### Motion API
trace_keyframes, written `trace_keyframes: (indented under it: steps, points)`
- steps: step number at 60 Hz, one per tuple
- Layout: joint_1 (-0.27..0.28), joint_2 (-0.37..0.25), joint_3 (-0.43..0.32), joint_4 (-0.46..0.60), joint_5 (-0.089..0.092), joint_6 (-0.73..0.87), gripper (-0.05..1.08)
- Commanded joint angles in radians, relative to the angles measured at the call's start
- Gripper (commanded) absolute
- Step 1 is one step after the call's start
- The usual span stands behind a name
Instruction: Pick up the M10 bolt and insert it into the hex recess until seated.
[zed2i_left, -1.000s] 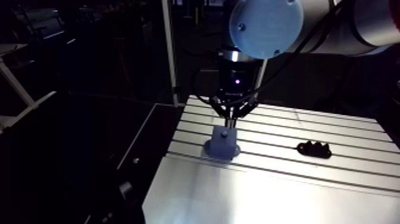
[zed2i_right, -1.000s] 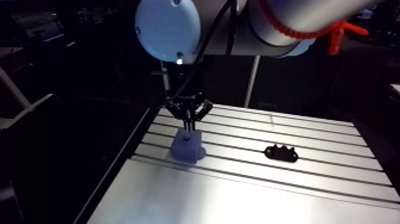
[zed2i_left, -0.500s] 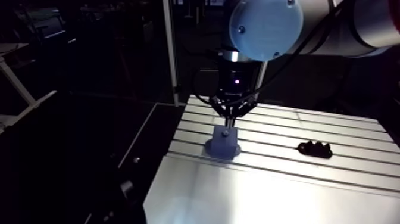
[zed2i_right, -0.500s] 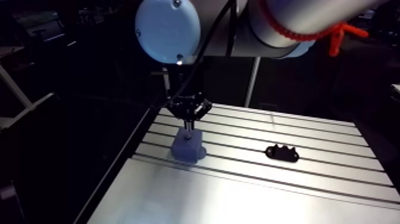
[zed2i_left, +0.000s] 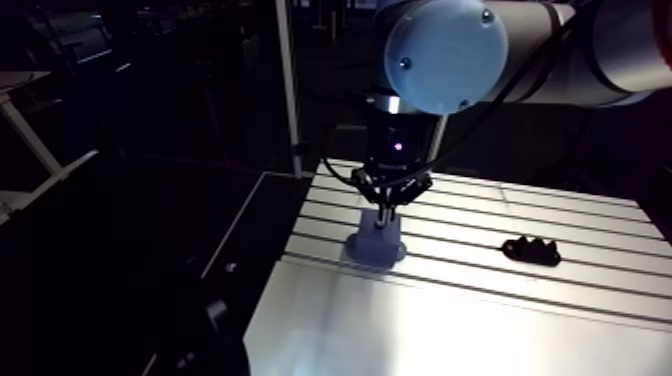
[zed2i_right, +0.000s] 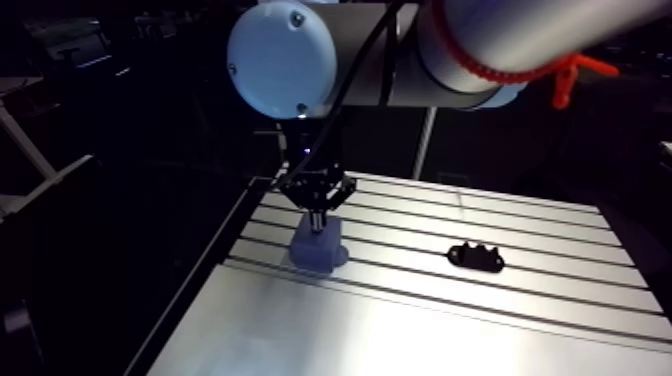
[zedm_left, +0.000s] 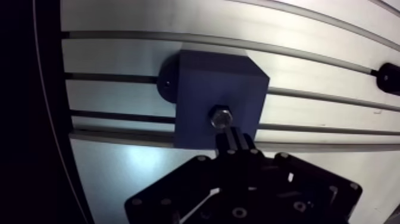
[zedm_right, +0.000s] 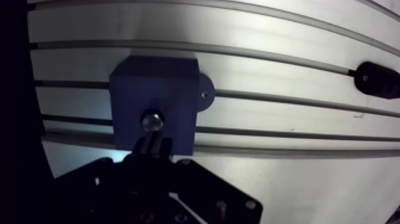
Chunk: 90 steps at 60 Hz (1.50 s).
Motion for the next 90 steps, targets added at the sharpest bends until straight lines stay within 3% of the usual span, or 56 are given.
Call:
trace_keyframes:
  steps: [1,12,90]
  points:
    - [0.002,0.0,0.006,-0.006,-0.001,-0.002,1.08]
    - [0.011,0.0,0.006,-0.006,0.006,-0.002,1.08]
    - [0.017,0.011,0.006,-0.021,0.01,-0.014,1.08]
